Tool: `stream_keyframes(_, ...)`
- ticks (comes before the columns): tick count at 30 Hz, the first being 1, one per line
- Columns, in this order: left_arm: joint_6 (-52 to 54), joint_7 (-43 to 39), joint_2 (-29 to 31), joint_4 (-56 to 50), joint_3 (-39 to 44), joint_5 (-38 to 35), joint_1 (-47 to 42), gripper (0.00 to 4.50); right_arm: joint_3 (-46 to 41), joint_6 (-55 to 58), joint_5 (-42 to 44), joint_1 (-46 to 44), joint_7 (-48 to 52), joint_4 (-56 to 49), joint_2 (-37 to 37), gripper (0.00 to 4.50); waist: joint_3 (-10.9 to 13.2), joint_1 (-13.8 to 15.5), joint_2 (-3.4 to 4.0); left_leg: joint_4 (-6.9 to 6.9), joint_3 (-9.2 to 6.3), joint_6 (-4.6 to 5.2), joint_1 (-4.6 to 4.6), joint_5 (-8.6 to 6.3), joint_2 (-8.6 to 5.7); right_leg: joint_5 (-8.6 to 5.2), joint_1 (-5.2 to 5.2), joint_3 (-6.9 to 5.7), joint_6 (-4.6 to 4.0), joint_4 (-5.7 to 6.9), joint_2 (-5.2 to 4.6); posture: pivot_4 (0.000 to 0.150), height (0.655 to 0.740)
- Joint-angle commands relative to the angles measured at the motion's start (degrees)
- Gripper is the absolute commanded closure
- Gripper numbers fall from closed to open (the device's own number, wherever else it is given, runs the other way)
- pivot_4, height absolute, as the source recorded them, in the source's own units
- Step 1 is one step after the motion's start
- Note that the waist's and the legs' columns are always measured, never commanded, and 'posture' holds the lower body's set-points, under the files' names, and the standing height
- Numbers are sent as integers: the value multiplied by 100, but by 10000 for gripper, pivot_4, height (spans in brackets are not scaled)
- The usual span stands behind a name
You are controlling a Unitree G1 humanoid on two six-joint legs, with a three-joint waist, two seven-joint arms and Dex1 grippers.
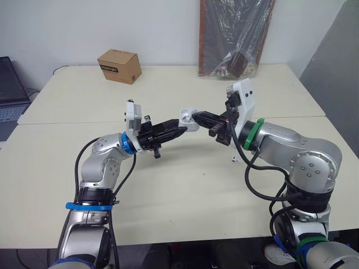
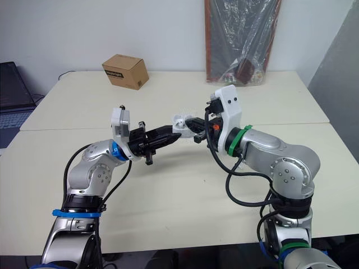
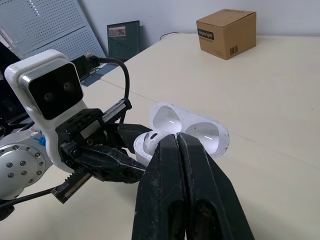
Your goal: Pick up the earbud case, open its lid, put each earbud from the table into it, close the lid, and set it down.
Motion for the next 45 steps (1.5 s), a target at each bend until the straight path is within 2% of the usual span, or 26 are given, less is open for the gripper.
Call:
stream_keyframes(1,-21,-51,23,-211,32,-114,-17,37097,-11,-75,119,-155,3,-125,32,44649,0,0,0,0,0,0,0,0,0,0,0,0,0,0,0,1500,7400)
stream_keyframes(7,-48,-52,18,-214,46,-117,5,37097,-57,-44,149,-158,21,-135,2,44649,0,0,0,0,0,0,-1,0,0,0,0,0,0,-1,0,1500,7400)
stream_keyframes(11,-149,-141,125,-153,99,-75,100,37097,-385,60,419,-157,110,-168,-235,44649,0,0,0,0,0,0,-1,0,0,0,0,1,0,-1,0,1500,7400)
stream_keyframes(16,272,-304,319,13,280,-393,222,37097,-395,-331,288,262,380,-504,-861,44649,1,6,1,-2,-1,1,-1,0,0,-1,0,-1,0,-3,0,1500,7400)
stream_keyframes(20,403,-543,385,165,337,-524,278,37097,-212,-320,200,584,796,-208,-1482,44649,2,7,1,-1,3,1,-2,0,0,-1,1,2,1,-8,0,1500,7400)
stream_keyframes(26,74,-806,359,331,325,-393,365,37097,680,-805,-615,1015,1497,231,-2452,44649,2,10,1,-1,4,1,-1,0,0,-1,1,2,1,-13,0,1500,7400)
stream_keyframes(29,-248,-871,228,429,386,-387,365,37097,1005,-994,-936,1142,1770,464,-2701,39422,3,42,-1,-1,6,1,-2,0,0,-1,1,4,1,-15,0,1500,7400)
stream_keyframes(36,-1035,-1222,21,651,335,-317,437,37097,1522,-1393,-1693,1330,2022,662,-2988,15761,4,66,-2,0,7,0,-2,0,0,-1,1,4,1,-18,0,1500,7400)
stream_keyframes(45,-1267,-1455,-180,756,330,-437,323,37097,1898,-1632,-2358,1415,2227,1351,-2880,15761,4,70,-2,2,6,0,-4,0,0,-1,2,4,2,-19,0,1500,7400)
